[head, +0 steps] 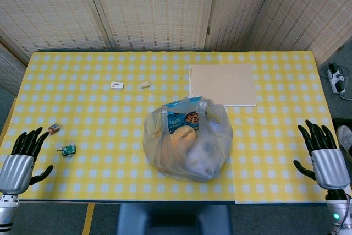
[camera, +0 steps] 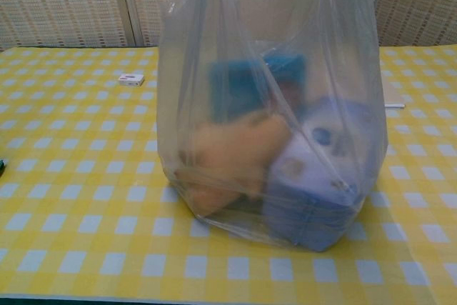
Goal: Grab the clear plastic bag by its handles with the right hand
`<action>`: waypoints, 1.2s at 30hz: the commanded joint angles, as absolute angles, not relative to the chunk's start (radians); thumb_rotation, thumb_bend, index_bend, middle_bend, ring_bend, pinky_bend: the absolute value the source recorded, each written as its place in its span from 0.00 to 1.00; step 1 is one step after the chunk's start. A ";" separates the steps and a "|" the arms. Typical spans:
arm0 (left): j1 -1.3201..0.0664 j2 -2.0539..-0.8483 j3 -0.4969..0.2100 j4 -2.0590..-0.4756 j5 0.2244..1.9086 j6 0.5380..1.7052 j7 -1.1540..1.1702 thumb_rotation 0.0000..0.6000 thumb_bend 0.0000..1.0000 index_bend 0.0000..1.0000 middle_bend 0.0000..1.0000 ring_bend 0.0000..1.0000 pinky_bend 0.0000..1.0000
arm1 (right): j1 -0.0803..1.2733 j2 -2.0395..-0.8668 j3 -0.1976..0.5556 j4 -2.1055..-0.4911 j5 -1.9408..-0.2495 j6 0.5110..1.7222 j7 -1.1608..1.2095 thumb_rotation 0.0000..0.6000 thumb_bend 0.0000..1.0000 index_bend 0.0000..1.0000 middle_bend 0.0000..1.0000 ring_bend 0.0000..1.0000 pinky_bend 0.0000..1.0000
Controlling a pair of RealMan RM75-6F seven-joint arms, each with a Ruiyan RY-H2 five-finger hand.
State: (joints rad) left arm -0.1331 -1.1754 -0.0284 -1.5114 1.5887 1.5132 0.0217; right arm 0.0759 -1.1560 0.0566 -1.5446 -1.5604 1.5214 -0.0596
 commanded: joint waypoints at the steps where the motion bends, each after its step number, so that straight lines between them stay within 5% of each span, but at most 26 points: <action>1: -0.133 -1.176 -0.029 -1.512 1.590 1.516 0.025 1.00 0.28 0.00 0.00 0.00 0.00 | 0.080 -1.155 0.054 -1.544 -1.562 1.512 -0.058 1.00 0.24 0.00 0.00 0.00 0.00; 9: -0.128 -1.172 -0.022 -1.523 1.595 1.521 0.029 1.00 0.28 0.00 0.00 0.00 0.00 | 0.098 -1.141 0.033 -1.543 -1.620 1.503 0.063 1.00 0.24 0.00 0.00 0.00 0.00; 19: -0.135 -1.164 -0.019 -1.526 1.618 1.525 0.002 1.00 0.28 0.00 0.00 0.00 0.00 | 0.244 -1.093 -0.009 -1.464 -1.848 1.541 0.748 1.00 0.24 0.00 0.00 0.00 0.00; 36: -0.139 -1.156 -0.016 -1.534 1.608 1.510 -0.008 1.00 0.28 0.00 0.00 0.00 0.00 | 0.448 -1.053 -0.008 -1.551 -1.900 1.537 1.245 1.00 0.24 0.00 0.00 0.00 0.00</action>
